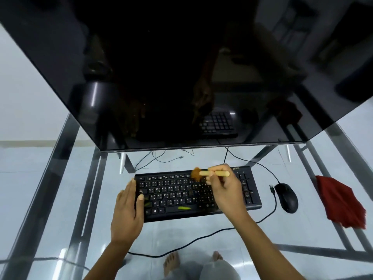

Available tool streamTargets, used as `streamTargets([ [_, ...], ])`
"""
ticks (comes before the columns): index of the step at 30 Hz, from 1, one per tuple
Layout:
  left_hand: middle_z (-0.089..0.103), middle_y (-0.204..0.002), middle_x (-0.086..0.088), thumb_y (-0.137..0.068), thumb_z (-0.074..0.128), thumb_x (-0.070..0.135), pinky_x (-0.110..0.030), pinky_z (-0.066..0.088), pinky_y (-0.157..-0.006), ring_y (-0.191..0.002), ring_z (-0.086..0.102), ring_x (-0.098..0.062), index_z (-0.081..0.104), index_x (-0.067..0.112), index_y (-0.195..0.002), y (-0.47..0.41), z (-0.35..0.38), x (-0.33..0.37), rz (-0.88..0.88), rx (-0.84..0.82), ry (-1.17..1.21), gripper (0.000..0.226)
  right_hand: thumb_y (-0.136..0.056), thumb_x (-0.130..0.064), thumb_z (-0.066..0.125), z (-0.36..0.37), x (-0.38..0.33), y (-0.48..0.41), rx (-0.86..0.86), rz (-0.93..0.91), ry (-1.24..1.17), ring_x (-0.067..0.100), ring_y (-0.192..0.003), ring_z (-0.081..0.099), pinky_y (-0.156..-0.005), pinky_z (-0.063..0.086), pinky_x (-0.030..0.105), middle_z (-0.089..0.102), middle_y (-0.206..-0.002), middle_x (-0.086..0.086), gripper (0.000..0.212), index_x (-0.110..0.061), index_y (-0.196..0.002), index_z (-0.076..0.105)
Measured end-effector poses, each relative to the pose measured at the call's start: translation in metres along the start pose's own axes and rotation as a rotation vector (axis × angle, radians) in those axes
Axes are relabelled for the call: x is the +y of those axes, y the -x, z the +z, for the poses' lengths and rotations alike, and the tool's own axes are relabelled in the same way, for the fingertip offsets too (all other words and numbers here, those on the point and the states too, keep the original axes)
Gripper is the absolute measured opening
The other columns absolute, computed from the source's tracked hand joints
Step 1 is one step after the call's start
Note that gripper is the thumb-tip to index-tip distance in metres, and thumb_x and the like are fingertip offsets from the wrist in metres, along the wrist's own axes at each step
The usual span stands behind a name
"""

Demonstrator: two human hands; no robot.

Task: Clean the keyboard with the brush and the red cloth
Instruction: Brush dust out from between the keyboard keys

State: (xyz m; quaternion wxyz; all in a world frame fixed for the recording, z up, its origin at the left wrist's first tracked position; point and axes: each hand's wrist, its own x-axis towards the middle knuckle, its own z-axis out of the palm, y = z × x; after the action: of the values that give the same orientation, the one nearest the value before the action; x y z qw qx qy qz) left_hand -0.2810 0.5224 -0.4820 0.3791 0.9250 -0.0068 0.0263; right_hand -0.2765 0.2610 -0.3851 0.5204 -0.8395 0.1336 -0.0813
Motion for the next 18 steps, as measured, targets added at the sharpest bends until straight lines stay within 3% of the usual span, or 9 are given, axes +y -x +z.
streamTargets([
  [3, 0.032, -0.155, 0.004, -0.099, 0.019, 0.049, -0.04, 0.017, -0.119, -0.142, 0.025, -0.011, 0.021, 0.023, -0.152, -0.001, 0.005, 0.002, 0.019, -0.036, -0.009, 0.059, -0.096, -0.011, 0.053, 0.011, -0.008, 0.0, -0.363, 0.022, 0.112, 0.01, -0.072, 0.067, -0.074, 0.058, 0.03, 0.072, -0.076, -0.003, 0.01, -0.012, -0.091, 0.061],
  [6, 0.028, -0.155, 0.012, -0.099, 0.017, 0.053, -0.031, 0.011, -0.12, -0.143, 0.021, -0.004, 0.019, 0.031, -0.152, 0.009, 0.007, -0.005, -0.003, -0.053, 0.01, 0.058, -0.094, -0.006, 0.056, 0.019, -0.005, 0.003, -0.072, -0.178, 0.22, 0.005, -0.085, 0.064, -0.076, 0.05, 0.019, 0.066, -0.093, -0.003, 0.012, -0.015, -0.09, 0.063],
  [7, 0.028, -0.155, 0.015, -0.099, 0.017, 0.053, -0.028, 0.01, -0.12, -0.143, 0.021, -0.003, 0.019, 0.033, -0.152, 0.008, 0.007, -0.004, -0.003, -0.052, 0.02, 0.057, -0.093, -0.003, 0.056, 0.02, -0.008, 0.002, -0.023, -0.161, 0.175, 0.005, -0.088, 0.065, -0.077, 0.051, 0.018, 0.066, -0.095, -0.003, 0.014, -0.014, -0.091, 0.063],
  [8, 0.028, -0.154, 0.016, -0.099, 0.018, 0.053, -0.026, 0.009, -0.12, -0.142, 0.02, -0.001, 0.02, 0.033, -0.152, 0.005, 0.008, -0.001, 0.001, -0.048, 0.028, 0.057, -0.094, -0.002, 0.055, 0.019, -0.011, 0.0, -0.052, -0.102, 0.068, 0.006, -0.085, 0.067, -0.077, 0.053, 0.018, 0.069, -0.092, -0.003, 0.013, -0.012, -0.091, 0.063],
  [11, 0.03, -0.153, 0.014, -0.1, 0.02, 0.05, -0.022, 0.006, -0.119, -0.139, 0.018, 0.007, 0.024, 0.028, -0.151, -0.001, 0.003, -0.001, -0.003, -0.01, 0.031, 0.056, -0.096, -0.012, 0.054, 0.03, -0.02, -0.006, -0.451, 0.078, 0.016, 0.014, -0.073, 0.068, -0.07, 0.057, 0.024, 0.075, -0.082, -0.001, 0.01, -0.011, -0.091, 0.062],
  [12, 0.031, -0.153, 0.013, -0.1, 0.02, 0.049, -0.021, 0.006, -0.119, -0.138, 0.018, 0.008, 0.024, 0.027, -0.151, 0.0, 0.0, -0.005, 0.003, 0.002, 0.024, 0.056, -0.096, -0.016, 0.055, 0.034, -0.02, -0.005, -0.465, 0.072, 0.09, 0.012, -0.071, 0.067, -0.067, 0.055, 0.021, 0.075, -0.08, -0.004, 0.009, -0.015, -0.09, 0.061],
  [15, 0.033, -0.152, 0.013, -0.099, 0.018, 0.051, -0.02, 0.006, -0.118, -0.136, 0.014, 0.013, 0.026, 0.027, -0.151, 0.004, -0.001, -0.009, 0.007, 0.017, 0.03, 0.057, -0.094, -0.014, 0.057, 0.039, -0.021, -0.005, -0.145, -0.052, 0.163, 0.003, -0.069, 0.061, -0.06, 0.044, 0.011, 0.068, -0.074, -0.01, 0.012, -0.021, -0.085, 0.06],
  [16, 0.033, -0.152, 0.014, -0.099, 0.018, 0.052, -0.019, 0.006, -0.118, -0.136, 0.013, 0.013, 0.026, 0.028, -0.151, 0.002, -0.001, -0.007, 0.002, 0.018, 0.04, 0.057, -0.094, -0.012, 0.057, 0.039, -0.023, -0.006, -0.131, -0.028, 0.064, 0.002, -0.07, 0.063, -0.065, 0.047, 0.011, 0.069, -0.074, -0.008, 0.01, -0.017, -0.086, 0.061],
  [18, 0.034, -0.152, 0.014, -0.098, 0.017, 0.054, -0.021, 0.007, -0.117, -0.139, 0.017, 0.005, 0.025, 0.03, -0.15, -0.002, -0.001, -0.004, -0.031, 0.017, 0.062, 0.058, -0.096, -0.011, 0.055, 0.044, -0.029, -0.01, -0.328, 0.096, -0.073, 0.01, -0.074, 0.067, -0.073, 0.056, 0.024, 0.074, -0.077, -0.002, 0.009, -0.008, -0.091, 0.062],
])
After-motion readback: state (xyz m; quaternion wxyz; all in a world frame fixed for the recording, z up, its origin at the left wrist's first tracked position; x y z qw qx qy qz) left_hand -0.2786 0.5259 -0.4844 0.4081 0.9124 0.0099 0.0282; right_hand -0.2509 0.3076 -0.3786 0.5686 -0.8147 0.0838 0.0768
